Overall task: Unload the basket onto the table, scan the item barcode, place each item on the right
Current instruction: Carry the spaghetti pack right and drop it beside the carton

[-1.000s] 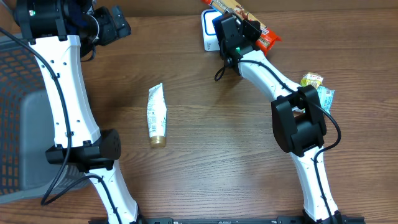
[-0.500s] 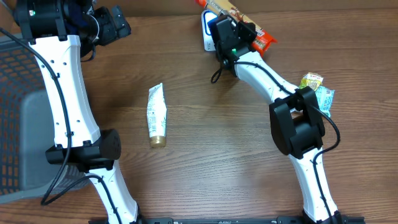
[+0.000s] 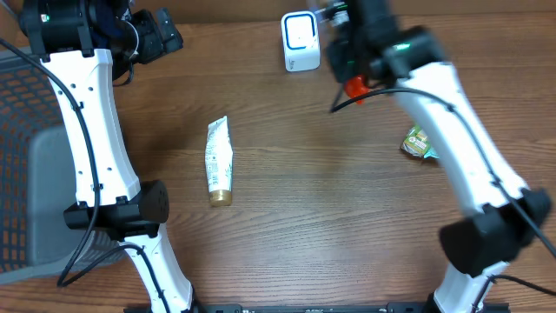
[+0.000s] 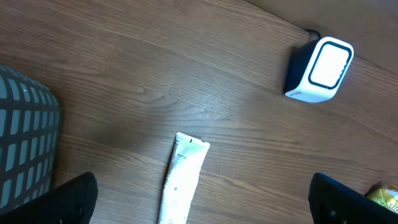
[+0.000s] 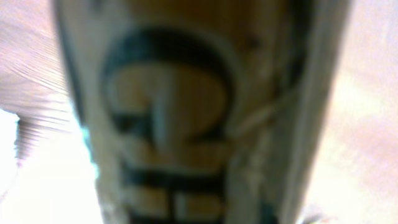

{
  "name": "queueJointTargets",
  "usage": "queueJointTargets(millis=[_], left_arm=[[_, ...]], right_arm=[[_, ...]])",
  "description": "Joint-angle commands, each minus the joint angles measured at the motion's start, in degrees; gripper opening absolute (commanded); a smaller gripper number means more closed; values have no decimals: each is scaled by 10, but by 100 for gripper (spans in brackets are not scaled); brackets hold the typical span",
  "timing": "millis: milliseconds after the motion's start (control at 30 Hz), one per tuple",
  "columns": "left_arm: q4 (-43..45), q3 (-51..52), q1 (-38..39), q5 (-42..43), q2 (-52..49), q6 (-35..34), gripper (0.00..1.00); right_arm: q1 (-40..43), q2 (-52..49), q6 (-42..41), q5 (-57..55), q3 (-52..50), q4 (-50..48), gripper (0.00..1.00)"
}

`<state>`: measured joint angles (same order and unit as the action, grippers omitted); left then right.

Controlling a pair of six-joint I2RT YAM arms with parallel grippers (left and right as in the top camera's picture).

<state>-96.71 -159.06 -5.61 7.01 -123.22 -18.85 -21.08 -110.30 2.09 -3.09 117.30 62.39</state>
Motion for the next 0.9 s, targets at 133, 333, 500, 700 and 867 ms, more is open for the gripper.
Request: queueJointTargets(millis=[133, 333, 500, 700, 867], left_arm=[[-1, -1, 4, -4, 15, 11, 100], [-1, -1, 4, -4, 15, 11, 100], [-1, -1, 4, -4, 15, 11, 100], [-1, -1, 4, -4, 15, 11, 100], [-1, -1, 4, -4, 15, 11, 100]], right_arm=[[187, 15, -117, 312, 2, 99, 4], [303, 15, 22, 500, -99, 113, 4], [375, 15, 57, 538, -219, 75, 4], [443, 15, 52, 537, -339, 12, 4], [502, 15, 52, 526, -368, 8, 4]])
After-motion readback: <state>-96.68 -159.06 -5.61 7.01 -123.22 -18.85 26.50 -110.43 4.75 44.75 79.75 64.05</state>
